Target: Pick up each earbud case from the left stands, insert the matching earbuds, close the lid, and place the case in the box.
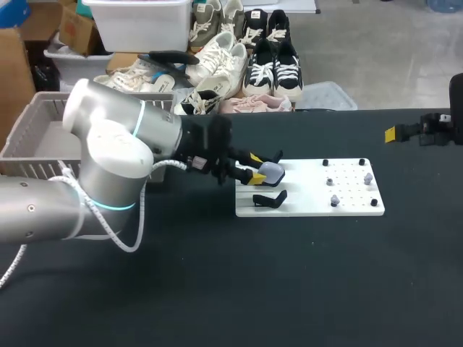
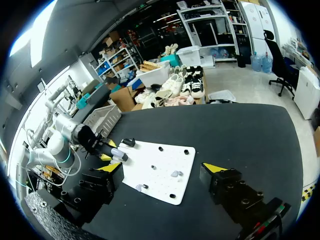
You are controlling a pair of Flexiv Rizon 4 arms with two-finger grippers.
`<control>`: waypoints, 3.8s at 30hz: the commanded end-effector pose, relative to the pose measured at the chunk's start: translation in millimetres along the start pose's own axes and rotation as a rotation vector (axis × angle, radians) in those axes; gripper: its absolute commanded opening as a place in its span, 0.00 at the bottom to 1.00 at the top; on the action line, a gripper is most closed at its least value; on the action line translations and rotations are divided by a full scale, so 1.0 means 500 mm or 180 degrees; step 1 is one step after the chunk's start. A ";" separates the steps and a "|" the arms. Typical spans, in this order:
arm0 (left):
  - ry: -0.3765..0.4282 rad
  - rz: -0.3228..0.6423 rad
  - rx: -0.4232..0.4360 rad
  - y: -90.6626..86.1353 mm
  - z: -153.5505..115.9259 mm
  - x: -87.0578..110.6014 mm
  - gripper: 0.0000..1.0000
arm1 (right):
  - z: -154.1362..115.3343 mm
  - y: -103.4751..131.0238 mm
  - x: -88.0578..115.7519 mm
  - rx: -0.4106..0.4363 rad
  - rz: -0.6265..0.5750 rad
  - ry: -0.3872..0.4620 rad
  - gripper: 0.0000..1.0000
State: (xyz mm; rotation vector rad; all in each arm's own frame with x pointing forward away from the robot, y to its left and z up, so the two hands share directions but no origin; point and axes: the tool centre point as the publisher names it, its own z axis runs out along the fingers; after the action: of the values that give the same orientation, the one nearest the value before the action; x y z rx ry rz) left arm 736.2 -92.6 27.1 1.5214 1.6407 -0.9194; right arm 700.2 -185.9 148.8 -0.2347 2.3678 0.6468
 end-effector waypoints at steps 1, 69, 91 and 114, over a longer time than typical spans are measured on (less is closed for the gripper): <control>-0.0001 0.0009 0.0021 0.008 0.005 0.003 0.47 | -0.001 -0.001 -0.001 -0.0005 -0.0001 0.0008 1.00; -0.0895 0.0340 -0.0219 -0.076 -0.118 -0.183 0.00 | -0.001 -0.001 -0.001 -0.0005 -0.0001 0.0008 1.00; -0.0988 0.0172 -0.0190 -0.127 -0.129 -0.216 0.00 | -0.001 -0.001 -0.001 -0.0005 -0.0001 0.0008 1.00; -0.1002 0.0149 -0.0273 -0.136 -0.154 -0.183 0.00 | 0.024 0.072 -0.014 -0.0154 -0.0141 -0.0058 1.00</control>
State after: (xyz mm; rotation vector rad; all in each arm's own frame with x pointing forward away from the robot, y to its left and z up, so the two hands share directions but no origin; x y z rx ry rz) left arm 681.8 -83.5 148.2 1.3017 1.4064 -1.0008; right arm 700.8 -154.0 161.4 -0.2948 2.3340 0.6708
